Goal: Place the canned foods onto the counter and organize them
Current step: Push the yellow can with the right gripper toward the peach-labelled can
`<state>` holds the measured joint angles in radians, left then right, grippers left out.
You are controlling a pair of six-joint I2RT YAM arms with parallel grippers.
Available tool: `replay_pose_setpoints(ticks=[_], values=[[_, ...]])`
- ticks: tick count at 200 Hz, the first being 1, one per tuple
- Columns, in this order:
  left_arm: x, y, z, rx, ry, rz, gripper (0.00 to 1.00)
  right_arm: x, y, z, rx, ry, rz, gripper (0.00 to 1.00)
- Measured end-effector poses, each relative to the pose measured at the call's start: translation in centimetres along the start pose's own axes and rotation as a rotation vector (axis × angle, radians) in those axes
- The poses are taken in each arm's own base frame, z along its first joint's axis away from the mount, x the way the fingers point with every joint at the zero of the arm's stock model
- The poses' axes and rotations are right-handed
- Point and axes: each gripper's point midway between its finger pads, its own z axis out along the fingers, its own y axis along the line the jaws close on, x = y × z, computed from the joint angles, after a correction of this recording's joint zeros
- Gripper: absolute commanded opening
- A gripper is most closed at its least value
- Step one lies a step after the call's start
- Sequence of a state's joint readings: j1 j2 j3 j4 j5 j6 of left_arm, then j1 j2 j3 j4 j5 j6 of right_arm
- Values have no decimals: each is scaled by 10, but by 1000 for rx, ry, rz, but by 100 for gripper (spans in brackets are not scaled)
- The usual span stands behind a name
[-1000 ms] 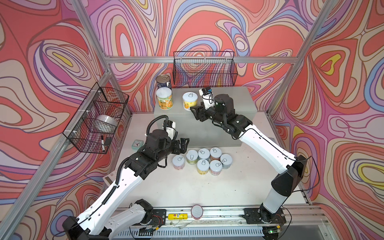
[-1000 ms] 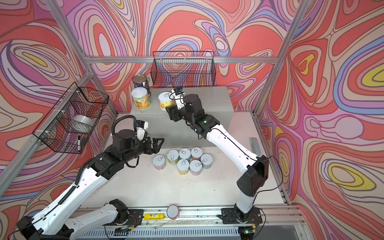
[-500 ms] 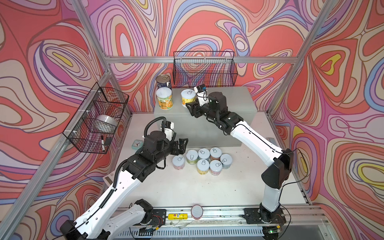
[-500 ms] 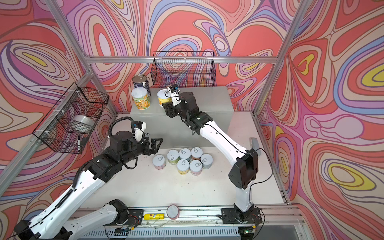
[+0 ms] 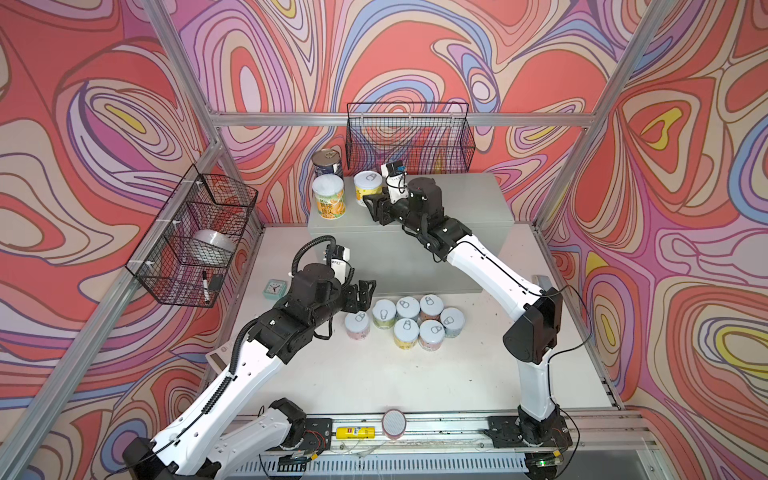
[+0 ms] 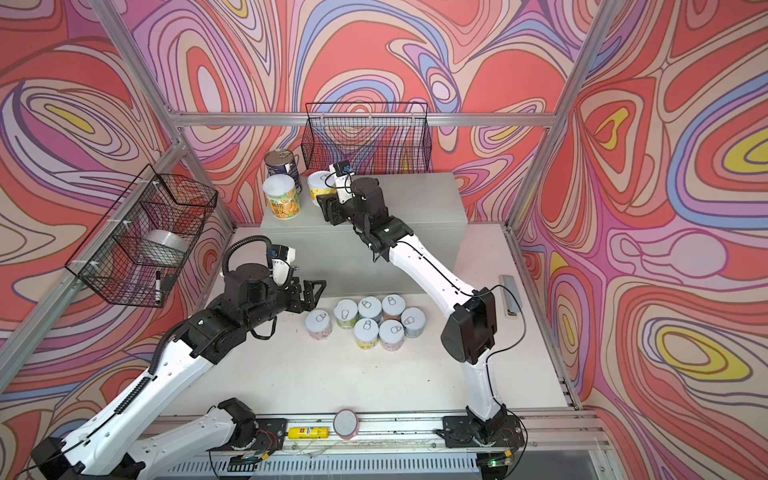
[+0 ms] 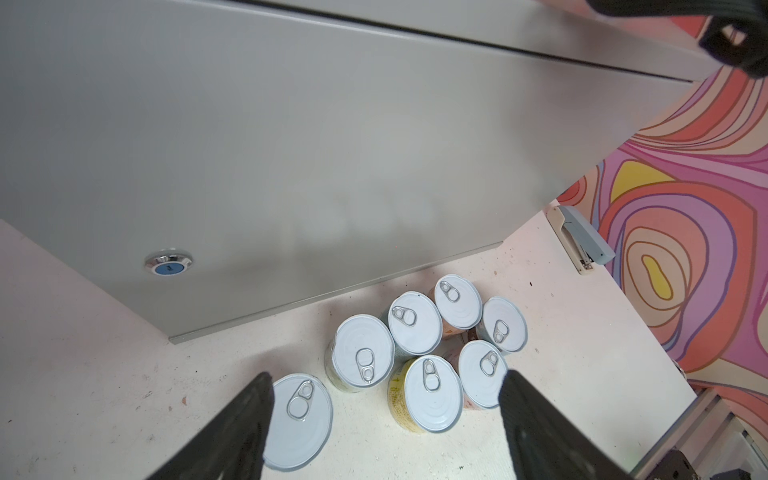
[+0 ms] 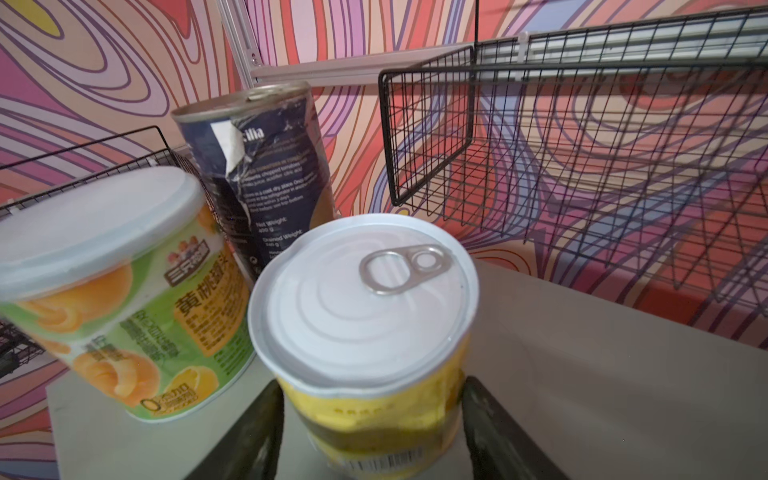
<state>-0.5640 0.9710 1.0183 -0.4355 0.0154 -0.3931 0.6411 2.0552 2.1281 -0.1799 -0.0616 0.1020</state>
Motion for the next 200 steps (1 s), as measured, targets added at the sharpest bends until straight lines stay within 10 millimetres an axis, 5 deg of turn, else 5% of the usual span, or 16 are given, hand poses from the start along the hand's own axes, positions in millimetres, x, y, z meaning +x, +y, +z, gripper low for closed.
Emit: replay_pose_setpoints(ticks=[167,200], values=[[12,9,5,-32,22,5,87,-11,2,29,-42,-70,65,70],[13,9,6,-32,23,10,98,-12,3,26,-42,-77,69,81]])
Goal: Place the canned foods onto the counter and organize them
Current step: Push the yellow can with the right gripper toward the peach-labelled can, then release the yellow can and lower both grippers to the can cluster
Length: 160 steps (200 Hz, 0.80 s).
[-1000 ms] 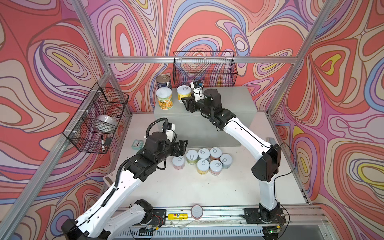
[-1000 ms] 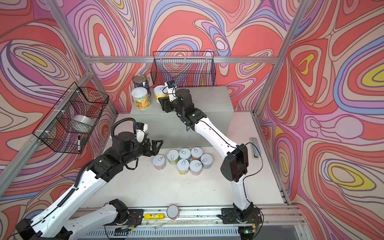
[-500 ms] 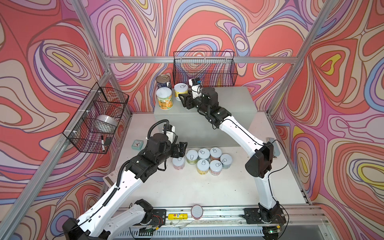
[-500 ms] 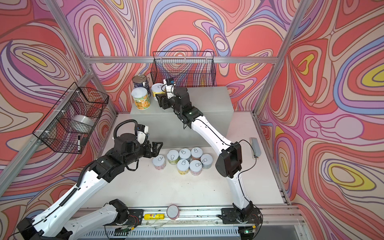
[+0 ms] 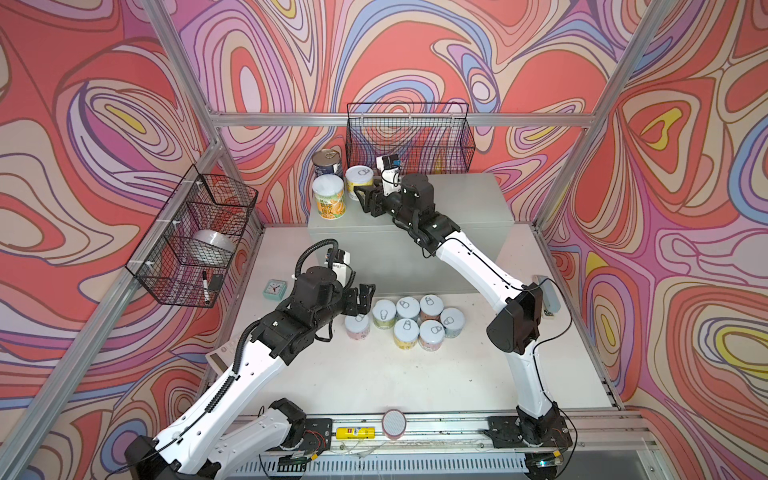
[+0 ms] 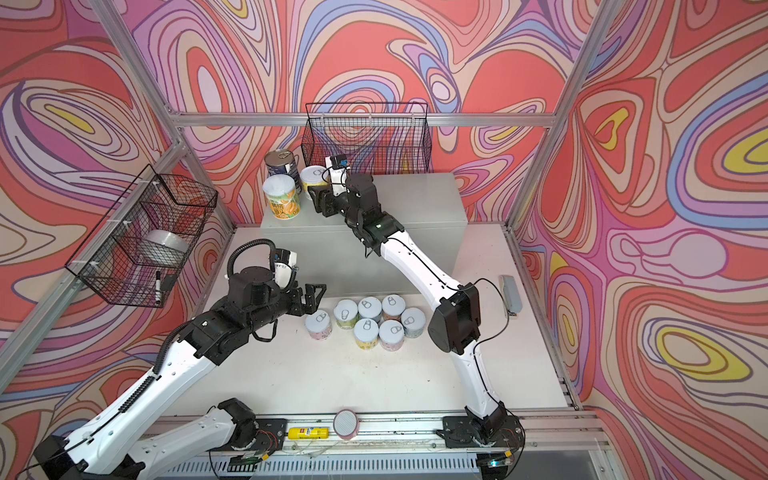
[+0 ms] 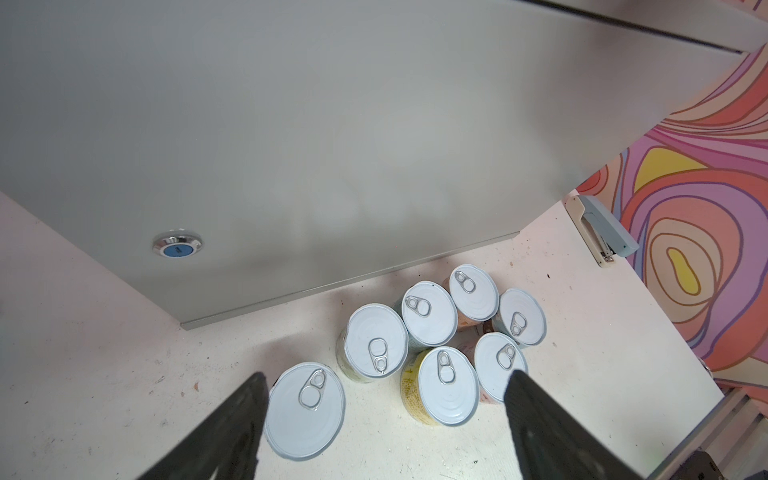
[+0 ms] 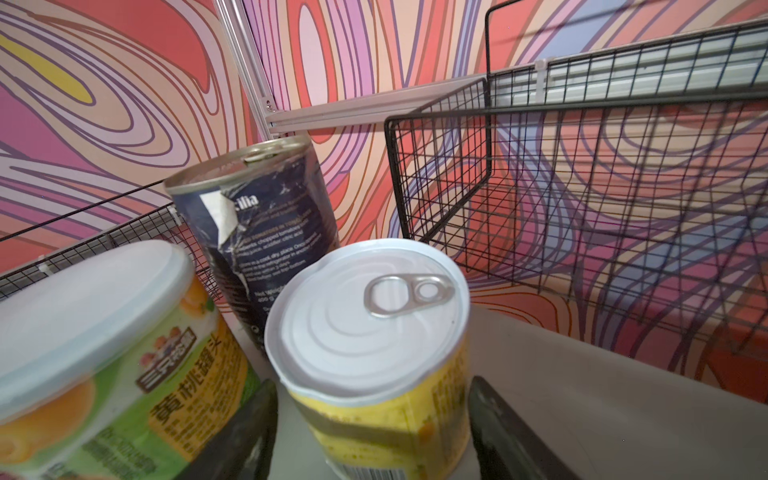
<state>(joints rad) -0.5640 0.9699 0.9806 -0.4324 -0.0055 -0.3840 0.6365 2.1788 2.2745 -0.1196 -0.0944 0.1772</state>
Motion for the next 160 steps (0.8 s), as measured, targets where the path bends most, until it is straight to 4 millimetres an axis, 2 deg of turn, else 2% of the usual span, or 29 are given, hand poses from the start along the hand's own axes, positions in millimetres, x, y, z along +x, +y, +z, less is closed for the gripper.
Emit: replay_pose_setpoints(ticks=[32,85,140,160], values=[[7,4,4,-13,11,7,100,1,-1,-21,24,26,2,85],[23,12,3,-16,2,6,100,1,-3,-80,76,81,22,84],[23,16,-4,-29,-29,12,99,-15,13,-143,108,72,7,83],[23,17,-4,-32,-31,12,99,-14,18,-159,112,73,4,83]])
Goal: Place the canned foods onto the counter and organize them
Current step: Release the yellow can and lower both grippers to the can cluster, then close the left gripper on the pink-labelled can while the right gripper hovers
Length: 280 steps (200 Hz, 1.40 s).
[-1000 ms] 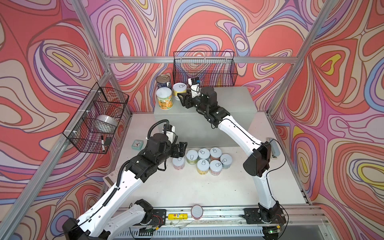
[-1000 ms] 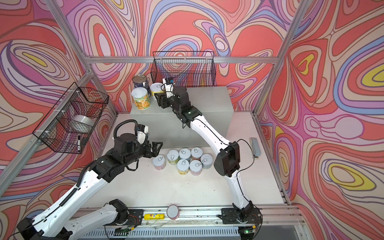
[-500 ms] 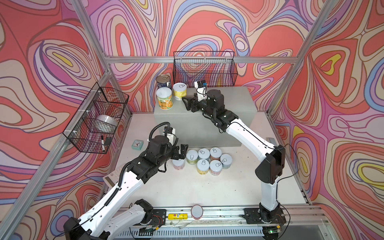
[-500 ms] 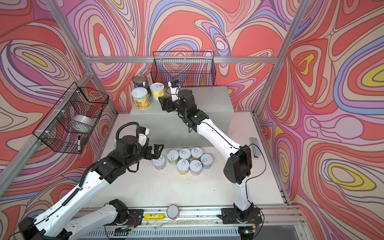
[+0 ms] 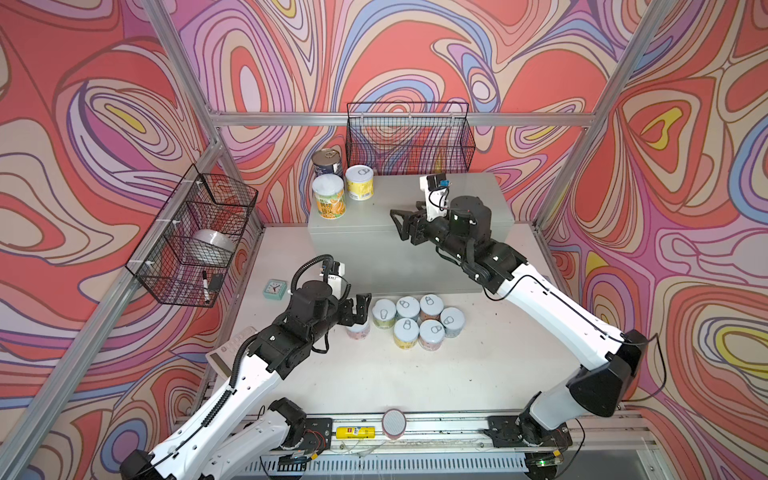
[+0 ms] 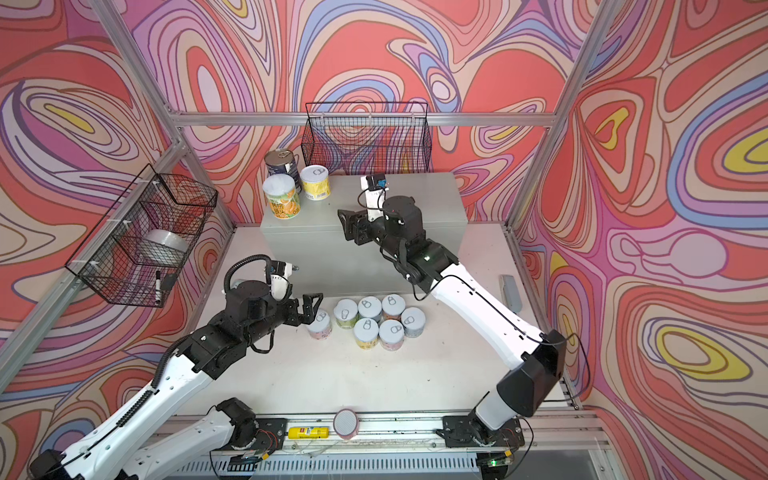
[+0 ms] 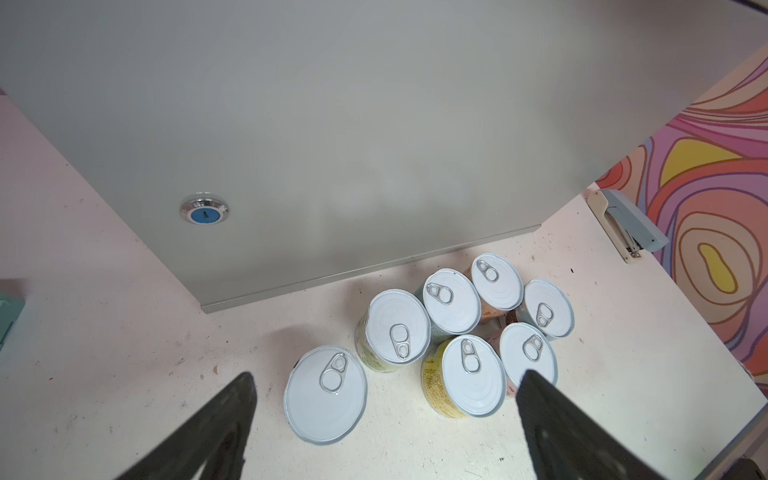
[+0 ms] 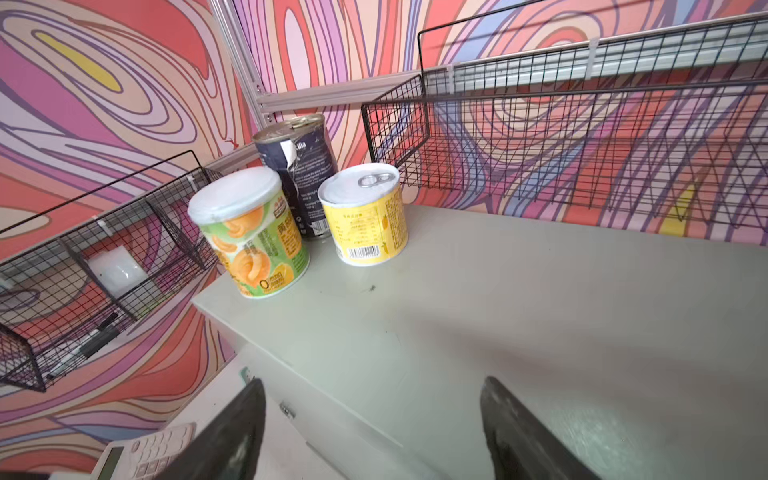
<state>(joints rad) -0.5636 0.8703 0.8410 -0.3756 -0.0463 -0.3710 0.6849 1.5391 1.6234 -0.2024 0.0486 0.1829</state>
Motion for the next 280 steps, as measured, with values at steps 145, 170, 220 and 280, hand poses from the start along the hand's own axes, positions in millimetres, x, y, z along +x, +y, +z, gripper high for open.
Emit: replay_pose_setpoints(ticks=[145,170,220,280], values=[[96,36,11,-71,89,-85,95,215,20,-77,38,422,-10,93],[121,36,17,-86,140,-48,95,252,30,-96,40,491,-7,93],[131,40,24,-108,113,-57,94,268,28,-116,71,487,40,89],[132,46,31,-143,100,-56,94,288,23,-129,96,500,36,90]])
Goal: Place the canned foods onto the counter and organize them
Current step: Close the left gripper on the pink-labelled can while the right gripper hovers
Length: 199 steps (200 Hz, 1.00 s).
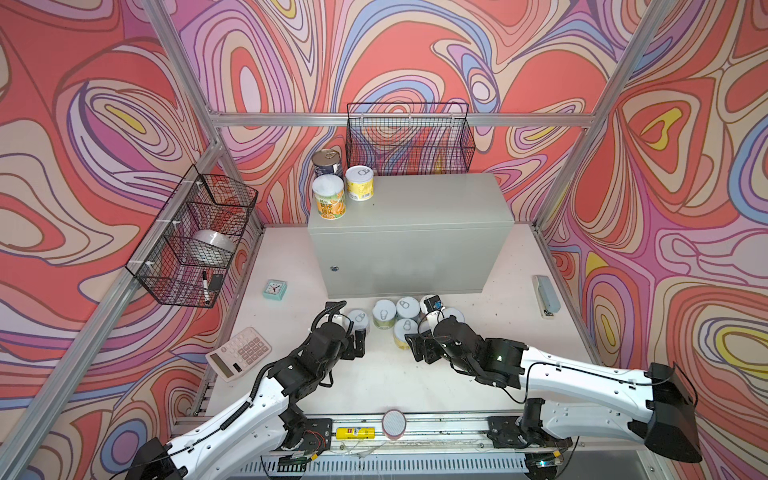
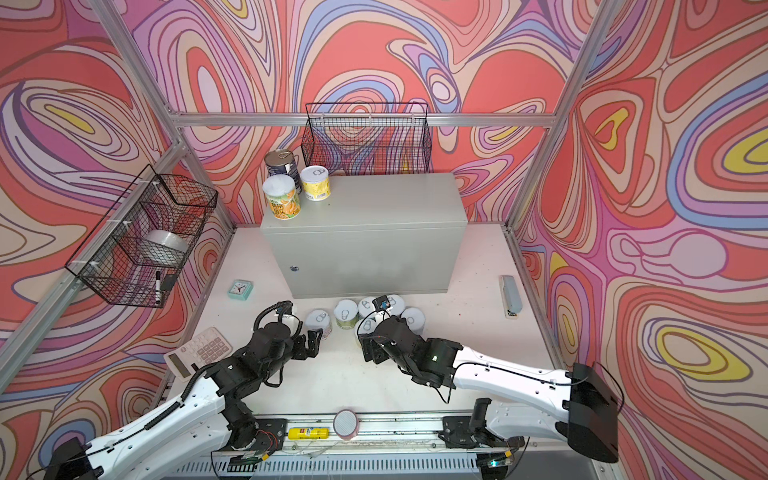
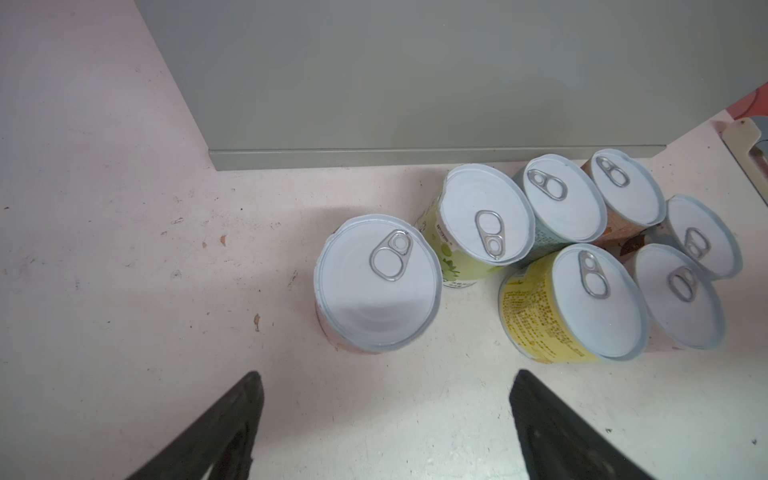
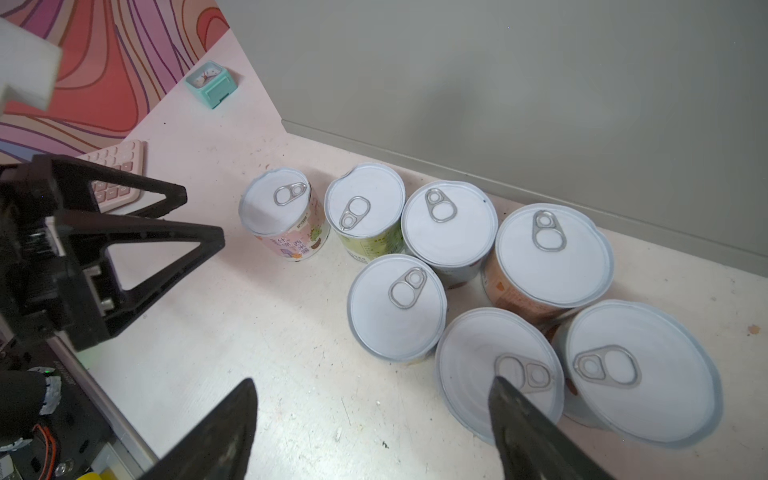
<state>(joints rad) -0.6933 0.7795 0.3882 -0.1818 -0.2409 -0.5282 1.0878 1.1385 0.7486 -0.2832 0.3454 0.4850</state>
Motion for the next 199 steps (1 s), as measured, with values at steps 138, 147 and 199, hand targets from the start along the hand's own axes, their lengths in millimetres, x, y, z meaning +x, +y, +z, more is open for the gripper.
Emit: replay_pose_setpoints(ticks=[138,147,199], values=[[35,14,10,-67,49,20,95,-9,3,-16,-26,-59,27,90],[36,15,12,-75,54,21,96,-10,2,-17,-26,-65,29,90],[43,21,21,-126,74,35,96,-5,-4,-19,-13,-70,27,90]])
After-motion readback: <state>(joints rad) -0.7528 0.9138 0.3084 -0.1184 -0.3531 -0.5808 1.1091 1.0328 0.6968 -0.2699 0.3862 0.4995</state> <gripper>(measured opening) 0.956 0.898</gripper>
